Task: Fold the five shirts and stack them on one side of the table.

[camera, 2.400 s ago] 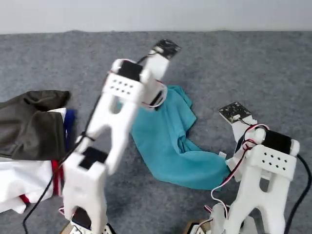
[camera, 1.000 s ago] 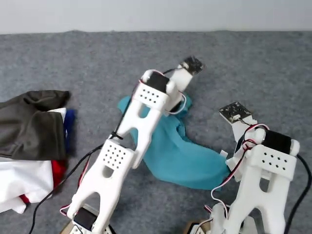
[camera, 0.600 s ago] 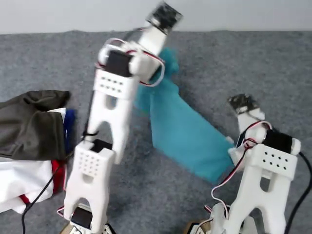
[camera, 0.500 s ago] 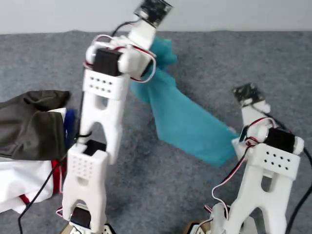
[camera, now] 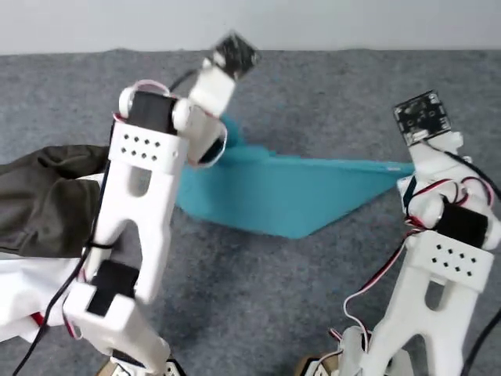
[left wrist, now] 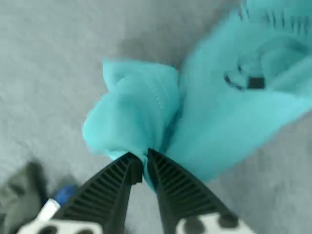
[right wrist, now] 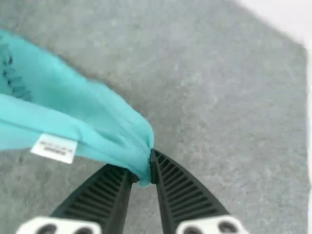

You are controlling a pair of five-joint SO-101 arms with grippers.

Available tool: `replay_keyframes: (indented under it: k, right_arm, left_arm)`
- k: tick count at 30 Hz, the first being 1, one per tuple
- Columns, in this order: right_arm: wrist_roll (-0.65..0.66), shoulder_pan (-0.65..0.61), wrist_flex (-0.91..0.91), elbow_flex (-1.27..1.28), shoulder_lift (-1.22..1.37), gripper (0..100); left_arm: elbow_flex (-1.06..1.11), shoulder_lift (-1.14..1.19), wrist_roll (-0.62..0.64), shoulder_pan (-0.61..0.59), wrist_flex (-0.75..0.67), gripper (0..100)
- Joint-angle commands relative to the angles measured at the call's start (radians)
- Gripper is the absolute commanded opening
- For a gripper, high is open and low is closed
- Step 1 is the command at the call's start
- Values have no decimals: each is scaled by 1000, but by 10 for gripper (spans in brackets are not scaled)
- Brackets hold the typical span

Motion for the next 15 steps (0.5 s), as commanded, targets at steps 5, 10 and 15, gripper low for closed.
replay_keyframes:
  k: [5, 10, 15]
  right_arm:
    - [106, 22, -21, 87, -27, 10]
    - [106, 48, -21, 104, -19, 10]
    - [107, 93, -21, 109, -18, 10]
  left_arm:
    - [228, -245, -41, -21, 20, 151]
    - [274, -377, -41, -41, 20, 160]
    - [366, -466, -48, -106, 20, 160]
